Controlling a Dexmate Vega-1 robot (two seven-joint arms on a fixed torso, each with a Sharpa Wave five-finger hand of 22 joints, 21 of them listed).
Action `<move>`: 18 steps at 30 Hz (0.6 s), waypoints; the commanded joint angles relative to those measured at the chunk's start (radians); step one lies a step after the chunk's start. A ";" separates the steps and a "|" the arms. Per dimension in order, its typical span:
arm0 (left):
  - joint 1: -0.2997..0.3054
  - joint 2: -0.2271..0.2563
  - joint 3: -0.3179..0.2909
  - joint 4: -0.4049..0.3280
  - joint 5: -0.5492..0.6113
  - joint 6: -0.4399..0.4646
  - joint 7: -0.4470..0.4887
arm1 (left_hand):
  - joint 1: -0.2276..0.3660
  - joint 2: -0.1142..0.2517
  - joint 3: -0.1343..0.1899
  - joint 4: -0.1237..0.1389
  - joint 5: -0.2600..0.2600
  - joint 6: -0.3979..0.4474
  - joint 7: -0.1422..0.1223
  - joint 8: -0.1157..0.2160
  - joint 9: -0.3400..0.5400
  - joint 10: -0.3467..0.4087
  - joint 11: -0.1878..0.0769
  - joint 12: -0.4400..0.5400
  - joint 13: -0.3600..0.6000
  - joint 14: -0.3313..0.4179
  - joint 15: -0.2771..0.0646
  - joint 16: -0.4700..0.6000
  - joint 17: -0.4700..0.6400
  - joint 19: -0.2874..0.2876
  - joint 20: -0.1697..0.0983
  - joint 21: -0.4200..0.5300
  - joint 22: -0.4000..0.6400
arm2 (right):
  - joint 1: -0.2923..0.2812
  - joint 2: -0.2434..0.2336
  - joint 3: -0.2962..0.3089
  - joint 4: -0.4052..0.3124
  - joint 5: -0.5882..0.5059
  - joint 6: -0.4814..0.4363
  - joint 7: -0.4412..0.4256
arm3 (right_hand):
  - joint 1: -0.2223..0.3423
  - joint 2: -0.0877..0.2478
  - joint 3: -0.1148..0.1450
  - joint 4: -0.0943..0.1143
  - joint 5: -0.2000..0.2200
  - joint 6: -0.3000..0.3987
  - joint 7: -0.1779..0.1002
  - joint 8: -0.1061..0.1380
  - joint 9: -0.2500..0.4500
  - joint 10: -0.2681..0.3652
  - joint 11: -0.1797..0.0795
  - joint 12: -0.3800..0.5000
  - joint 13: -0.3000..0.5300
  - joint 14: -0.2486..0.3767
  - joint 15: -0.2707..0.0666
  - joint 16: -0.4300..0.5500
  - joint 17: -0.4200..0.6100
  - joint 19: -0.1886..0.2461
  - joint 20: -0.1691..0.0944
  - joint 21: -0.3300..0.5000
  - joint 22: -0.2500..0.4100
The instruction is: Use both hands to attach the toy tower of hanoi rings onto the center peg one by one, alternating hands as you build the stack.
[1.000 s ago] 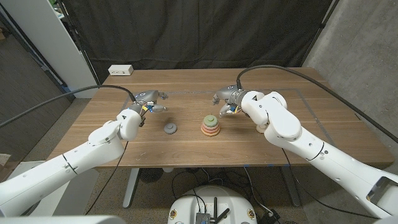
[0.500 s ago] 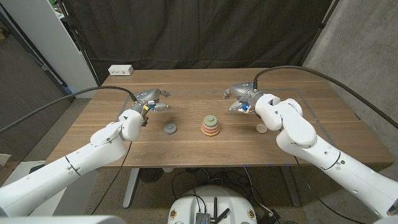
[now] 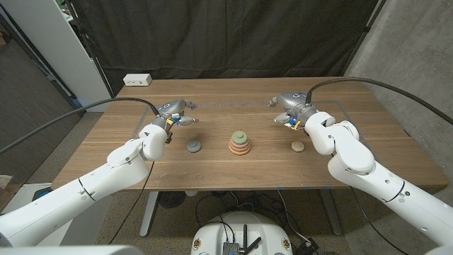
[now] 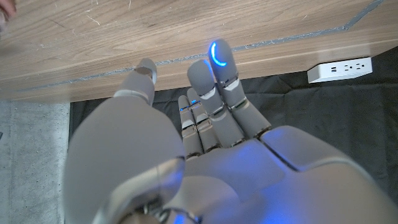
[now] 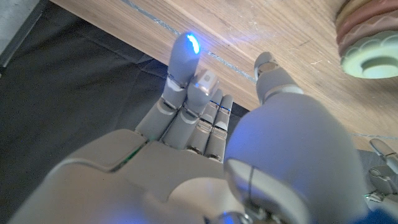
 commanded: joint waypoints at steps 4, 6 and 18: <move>-0.020 0.022 -0.008 0.003 -0.014 -0.026 -0.024 | -0.002 -0.005 -0.006 -0.002 -0.006 0.013 0.001 0.004 0.001 0.005 0.003 0.001 -0.004 0.004 -0.021 -0.003 -0.005 0.003 -0.093 0.004 0.001 | -0.042 -0.007 0.014 0.048 0.064 -0.060 -0.171 | -0.002 0.012 0.006 0.000 0.010 0.015 -0.003 0.008 0.004 0.014 0.001 0.005 0.000 0.015 0.000 0.011 0.004 0.010 0.000 0.012 0.004; -0.025 0.027 -0.010 0.009 -0.019 -0.039 -0.030 | -0.005 -0.006 -0.007 -0.001 -0.007 0.016 -0.001 0.005 0.001 0.007 0.000 0.001 -0.005 0.005 -0.021 -0.003 -0.007 0.003 -0.093 0.003 0.001 | -0.048 -0.007 0.018 0.058 0.084 -0.058 -0.200 | -0.002 0.012 0.007 0.000 0.010 0.015 -0.003 0.008 0.004 0.013 0.001 0.004 0.000 0.015 0.000 0.011 0.004 0.009 0.000 0.011 0.003; -0.036 0.010 0.008 0.027 -0.004 -0.019 -0.027 | -0.013 -0.009 -0.010 0.000 -0.010 0.016 -0.005 0.003 0.001 0.008 -0.004 0.000 -0.009 0.008 -0.021 -0.002 -0.009 0.004 -0.093 -0.001 -0.001 | -0.065 -0.013 0.020 0.114 0.186 -0.027 -0.365 | -0.003 0.013 0.009 -0.001 0.010 0.022 -0.003 0.009 0.004 0.016 0.004 0.001 -0.001 0.015 0.000 0.011 0.002 0.011 0.001 0.012 0.002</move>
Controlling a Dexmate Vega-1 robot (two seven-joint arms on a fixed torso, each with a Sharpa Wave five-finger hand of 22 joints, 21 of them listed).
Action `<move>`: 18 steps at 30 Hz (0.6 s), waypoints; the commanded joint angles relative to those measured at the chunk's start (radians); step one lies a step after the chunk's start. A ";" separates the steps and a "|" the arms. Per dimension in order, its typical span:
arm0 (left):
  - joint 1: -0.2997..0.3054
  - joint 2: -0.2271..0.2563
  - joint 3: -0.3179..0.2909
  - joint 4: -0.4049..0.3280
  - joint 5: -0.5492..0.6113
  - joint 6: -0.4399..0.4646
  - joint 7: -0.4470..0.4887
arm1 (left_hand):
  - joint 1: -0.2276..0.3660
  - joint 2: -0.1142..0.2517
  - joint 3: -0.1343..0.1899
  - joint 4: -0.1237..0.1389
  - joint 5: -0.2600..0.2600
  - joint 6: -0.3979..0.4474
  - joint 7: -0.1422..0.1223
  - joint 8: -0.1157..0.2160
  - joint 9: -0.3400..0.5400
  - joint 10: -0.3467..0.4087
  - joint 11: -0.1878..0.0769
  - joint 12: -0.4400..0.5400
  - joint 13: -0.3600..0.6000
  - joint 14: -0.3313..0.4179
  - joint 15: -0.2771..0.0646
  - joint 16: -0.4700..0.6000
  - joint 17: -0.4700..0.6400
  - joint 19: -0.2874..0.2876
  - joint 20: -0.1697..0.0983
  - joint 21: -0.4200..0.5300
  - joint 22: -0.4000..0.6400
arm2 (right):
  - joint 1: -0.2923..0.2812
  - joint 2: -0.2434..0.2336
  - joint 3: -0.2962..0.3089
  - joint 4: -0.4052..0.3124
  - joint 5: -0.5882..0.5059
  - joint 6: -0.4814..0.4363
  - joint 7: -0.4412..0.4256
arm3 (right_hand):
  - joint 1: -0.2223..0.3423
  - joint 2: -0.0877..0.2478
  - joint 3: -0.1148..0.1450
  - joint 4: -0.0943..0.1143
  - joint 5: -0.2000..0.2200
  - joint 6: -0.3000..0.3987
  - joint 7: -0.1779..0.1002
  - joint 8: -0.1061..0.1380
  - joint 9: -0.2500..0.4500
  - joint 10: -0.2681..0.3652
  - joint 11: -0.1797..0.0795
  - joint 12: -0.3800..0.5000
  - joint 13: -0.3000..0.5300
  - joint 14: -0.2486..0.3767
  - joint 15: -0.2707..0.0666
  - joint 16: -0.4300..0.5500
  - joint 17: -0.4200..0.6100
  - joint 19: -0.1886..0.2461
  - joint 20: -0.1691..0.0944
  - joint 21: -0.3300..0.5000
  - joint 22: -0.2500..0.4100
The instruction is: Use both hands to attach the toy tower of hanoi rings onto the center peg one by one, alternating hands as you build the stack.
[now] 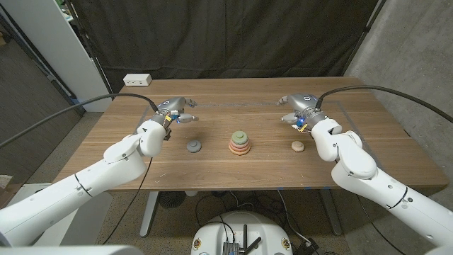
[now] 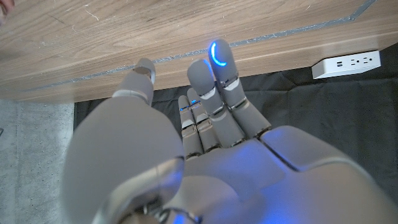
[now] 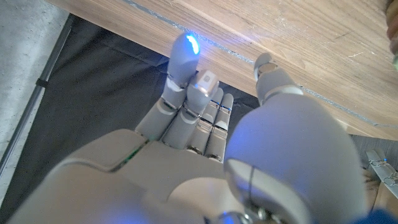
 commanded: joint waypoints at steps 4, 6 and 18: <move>-0.012 -0.016 0.020 0.022 0.018 0.003 0.012 | -0.012 -0.004 -0.004 0.002 -0.004 0.008 -0.008 0.004 0.000 0.008 -0.005 0.000 -0.002 0.008 -0.021 -0.003 -0.003 0.004 -0.092 -0.003 -0.001 | -0.020 -0.017 0.002 0.058 0.104 0.018 -0.177 | 0.002 0.010 0.010 0.000 0.010 0.012 -0.003 0.006 0.004 0.017 0.002 0.002 -0.001 0.009 0.001 0.006 0.003 0.012 0.001 0.005 0.001; -0.011 -0.019 0.020 0.022 0.020 0.003 0.018 | -0.013 -0.005 -0.004 0.001 -0.004 0.008 -0.009 0.003 0.000 0.007 -0.005 -0.001 -0.002 0.007 -0.021 -0.004 -0.003 0.004 -0.092 -0.003 -0.001 | -0.024 -0.022 0.005 0.058 0.117 0.018 -0.194 | 0.001 0.011 0.011 0.000 0.010 0.013 -0.003 0.006 0.004 0.018 0.004 0.001 -0.001 0.008 0.001 0.005 0.001 0.013 0.001 0.006 0.002; -0.040 -0.020 0.058 0.005 0.068 0.053 -0.022 | -0.015 -0.007 -0.005 -0.001 -0.005 0.000 -0.008 0.000 0.000 -0.003 -0.003 -0.004 -0.006 0.008 -0.021 -0.005 -0.008 0.004 -0.093 -0.008 -0.002 | -0.030 -0.054 -0.005 0.068 0.154 0.019 -0.255 | -0.001 0.013 0.013 0.000 0.011 0.017 0.000 0.006 0.004 0.020 0.006 -0.002 -0.002 0.011 0.001 0.009 0.003 0.015 0.001 0.007 0.002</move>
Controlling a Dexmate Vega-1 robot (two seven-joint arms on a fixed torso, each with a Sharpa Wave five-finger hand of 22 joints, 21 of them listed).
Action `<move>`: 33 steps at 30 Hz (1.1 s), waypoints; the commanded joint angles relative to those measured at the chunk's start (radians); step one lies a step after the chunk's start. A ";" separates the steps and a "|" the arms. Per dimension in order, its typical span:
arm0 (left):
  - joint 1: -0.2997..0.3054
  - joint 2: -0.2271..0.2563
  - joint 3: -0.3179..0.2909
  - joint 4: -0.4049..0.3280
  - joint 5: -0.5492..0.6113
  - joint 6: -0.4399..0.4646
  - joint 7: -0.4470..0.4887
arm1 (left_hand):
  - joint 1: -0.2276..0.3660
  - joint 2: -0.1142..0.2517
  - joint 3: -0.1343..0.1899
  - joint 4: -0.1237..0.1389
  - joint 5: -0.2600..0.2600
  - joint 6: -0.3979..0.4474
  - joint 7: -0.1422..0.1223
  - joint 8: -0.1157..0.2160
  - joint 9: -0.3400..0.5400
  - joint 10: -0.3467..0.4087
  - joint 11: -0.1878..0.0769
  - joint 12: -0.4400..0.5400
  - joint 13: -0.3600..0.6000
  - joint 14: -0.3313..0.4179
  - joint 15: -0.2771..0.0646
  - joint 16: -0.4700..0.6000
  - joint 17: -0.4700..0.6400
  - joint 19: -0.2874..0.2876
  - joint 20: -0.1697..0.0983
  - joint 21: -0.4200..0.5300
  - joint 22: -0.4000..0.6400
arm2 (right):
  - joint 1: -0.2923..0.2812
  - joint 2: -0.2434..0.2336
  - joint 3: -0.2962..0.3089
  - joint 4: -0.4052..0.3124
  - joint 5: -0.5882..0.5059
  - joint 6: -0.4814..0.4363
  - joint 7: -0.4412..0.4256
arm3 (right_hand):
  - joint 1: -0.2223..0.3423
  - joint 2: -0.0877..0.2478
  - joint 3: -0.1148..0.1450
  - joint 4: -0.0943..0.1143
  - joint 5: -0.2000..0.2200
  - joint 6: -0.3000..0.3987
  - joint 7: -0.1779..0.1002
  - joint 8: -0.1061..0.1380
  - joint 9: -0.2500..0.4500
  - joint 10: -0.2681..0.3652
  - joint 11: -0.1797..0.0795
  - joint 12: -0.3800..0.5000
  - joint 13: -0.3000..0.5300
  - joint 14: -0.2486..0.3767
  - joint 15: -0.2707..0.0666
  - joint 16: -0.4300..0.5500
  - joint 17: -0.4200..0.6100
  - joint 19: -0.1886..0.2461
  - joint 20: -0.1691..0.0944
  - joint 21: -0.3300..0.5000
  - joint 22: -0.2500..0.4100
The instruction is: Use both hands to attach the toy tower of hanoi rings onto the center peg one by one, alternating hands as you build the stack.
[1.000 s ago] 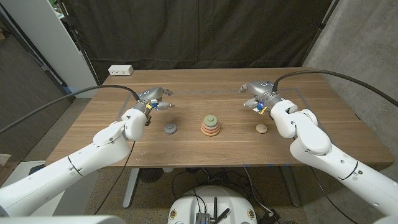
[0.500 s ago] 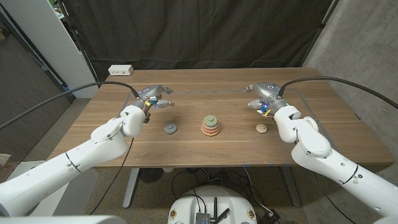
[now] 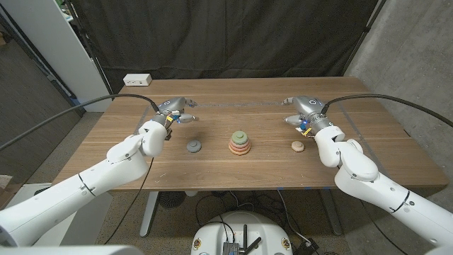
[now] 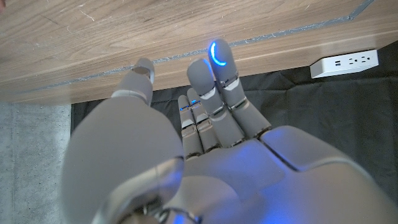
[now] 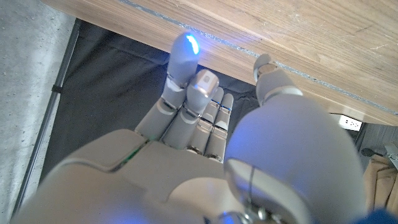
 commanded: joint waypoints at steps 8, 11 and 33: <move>-0.058 0.031 0.058 -0.064 0.084 0.099 -0.120 | -0.013 -0.003 -0.006 -0.001 -0.003 -0.019 -0.002 -0.004 0.000 -0.018 0.000 -0.008 -0.005 0.004 -0.021 -0.003 -0.009 0.005 -0.093 -0.007 0.004 | -0.007 -0.030 -0.013 0.016 0.071 -0.011 -0.117 | 0.002 0.009 0.006 0.001 0.004 0.012 -0.002 0.007 0.004 0.012 0.004 -0.002 0.003 0.008 -0.002 0.006 0.003 0.010 -0.005 0.007 0.002; -0.063 0.047 0.053 -0.079 0.080 0.095 -0.147 | -0.013 -0.003 -0.006 -0.001 -0.003 -0.027 -0.001 -0.007 0.000 -0.021 0.002 -0.008 -0.006 0.010 -0.021 0.003 -0.004 0.006 -0.093 -0.007 0.004 | -0.008 -0.032 -0.013 0.016 0.078 -0.016 -0.126 | 0.002 0.010 0.006 0.001 0.004 0.015 -0.002 0.008 0.004 0.014 0.004 -0.002 0.003 0.008 -0.002 0.006 0.003 0.009 -0.005 0.007 0.001; -0.069 0.104 0.035 -0.169 0.042 0.148 -0.293 | -0.005 -0.009 -0.007 -0.007 -0.006 -0.067 -0.007 -0.011 -0.002 -0.108 0.023 -0.021 -0.021 -0.014 -0.021 -0.015 -0.028 -0.011 -0.094 -0.020 0.005 | 0.003 -0.045 -0.041 -0.008 0.097 -0.074 -0.126 | -0.007 0.013 0.010 0.002 0.004 0.033 0.000 0.012 0.004 0.025 0.006 -0.003 0.003 0.007 -0.002 0.011 0.005 0.010 -0.004 0.008 0.001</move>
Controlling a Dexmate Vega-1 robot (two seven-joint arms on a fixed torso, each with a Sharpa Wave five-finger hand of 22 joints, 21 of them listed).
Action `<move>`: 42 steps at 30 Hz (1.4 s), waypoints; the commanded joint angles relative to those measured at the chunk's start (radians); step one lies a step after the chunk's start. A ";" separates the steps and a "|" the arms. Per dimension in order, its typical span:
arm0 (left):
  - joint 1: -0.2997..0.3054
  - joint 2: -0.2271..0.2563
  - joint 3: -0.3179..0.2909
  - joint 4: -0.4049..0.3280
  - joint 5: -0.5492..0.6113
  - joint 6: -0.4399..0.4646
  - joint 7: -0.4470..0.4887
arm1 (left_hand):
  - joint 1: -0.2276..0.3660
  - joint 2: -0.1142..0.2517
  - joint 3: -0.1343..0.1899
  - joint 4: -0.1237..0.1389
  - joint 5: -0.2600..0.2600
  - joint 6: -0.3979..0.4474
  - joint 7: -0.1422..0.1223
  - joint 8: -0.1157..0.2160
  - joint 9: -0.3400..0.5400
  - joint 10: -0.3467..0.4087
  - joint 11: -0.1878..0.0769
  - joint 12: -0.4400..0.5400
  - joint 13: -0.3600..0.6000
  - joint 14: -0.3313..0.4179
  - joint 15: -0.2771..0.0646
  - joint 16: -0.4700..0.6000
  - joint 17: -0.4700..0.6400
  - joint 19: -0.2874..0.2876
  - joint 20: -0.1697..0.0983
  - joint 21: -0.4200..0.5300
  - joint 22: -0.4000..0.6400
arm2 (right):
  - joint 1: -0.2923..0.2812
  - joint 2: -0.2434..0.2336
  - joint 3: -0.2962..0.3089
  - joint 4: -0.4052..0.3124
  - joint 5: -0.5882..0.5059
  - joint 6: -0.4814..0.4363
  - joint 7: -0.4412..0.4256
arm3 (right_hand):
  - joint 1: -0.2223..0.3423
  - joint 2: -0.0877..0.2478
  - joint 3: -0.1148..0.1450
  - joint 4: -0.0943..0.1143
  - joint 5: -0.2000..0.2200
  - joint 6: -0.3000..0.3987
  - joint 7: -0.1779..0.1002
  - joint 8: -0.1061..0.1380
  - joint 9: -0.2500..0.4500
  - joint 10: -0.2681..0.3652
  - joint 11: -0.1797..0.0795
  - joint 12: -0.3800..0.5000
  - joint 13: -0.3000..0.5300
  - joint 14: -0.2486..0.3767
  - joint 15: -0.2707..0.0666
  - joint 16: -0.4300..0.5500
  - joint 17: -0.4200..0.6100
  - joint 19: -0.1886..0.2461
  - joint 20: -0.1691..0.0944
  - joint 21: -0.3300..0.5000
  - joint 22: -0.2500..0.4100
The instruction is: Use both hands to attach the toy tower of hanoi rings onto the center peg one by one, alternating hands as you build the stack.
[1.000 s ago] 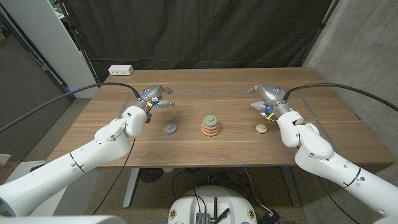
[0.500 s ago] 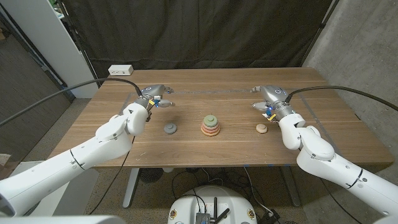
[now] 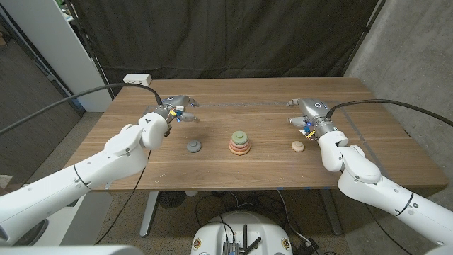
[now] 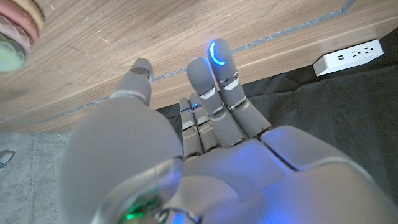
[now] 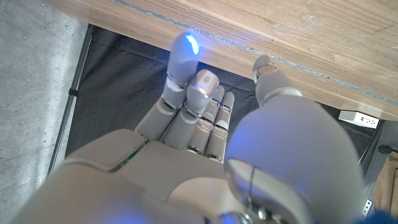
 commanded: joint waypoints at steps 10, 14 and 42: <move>0.013 0.042 -0.002 -0.070 -0.014 0.055 -0.067 | 0.055 -0.010 0.006 -0.019 -0.002 -0.028 0.002 -0.005 0.003 -0.030 -0.002 0.001 -0.003 -0.013 -0.021 -0.003 -0.009 -0.012 -0.104 0.003 0.006 | -0.001 -0.017 -0.020 -0.032 0.008 -0.063 0.003 | -0.004 0.007 0.008 0.000 0.005 0.010 -0.003 0.006 0.004 0.012 0.003 -0.004 0.003 0.000 0.000 0.008 0.002 0.008 -0.004 0.007 0.002; 0.017 0.056 -0.006 -0.079 -0.024 0.048 -0.077 | 0.075 -0.015 0.007 -0.021 -0.001 -0.033 -0.004 -0.003 0.004 -0.039 -0.005 0.002 -0.004 -0.016 -0.021 -0.001 -0.011 -0.016 -0.102 0.006 0.008 | -0.001 -0.020 -0.021 -0.036 0.011 -0.073 0.003 | -0.007 0.008 0.008 0.000 0.005 0.012 -0.004 0.007 0.004 0.013 0.003 -0.005 0.003 0.000 0.000 0.010 0.003 0.009 -0.004 0.007 0.002; -0.031 0.113 0.044 -0.136 -0.033 0.155 -0.244 | 0.068 -0.030 -0.017 0.000 -0.009 -0.092 0.028 -0.007 0.004 -0.096 0.028 0.002 -0.013 -0.027 -0.021 0.007 -0.021 -0.019 -0.100 0.015 0.008 | 0.006 -0.037 -0.034 -0.049 0.024 -0.095 0.007 | -0.021 0.010 0.010 0.003 0.004 0.020 -0.001 0.006 0.004 0.025 0.002 -0.005 0.003 0.000 0.000 0.015 0.005 0.006 -0.004 0.005 0.000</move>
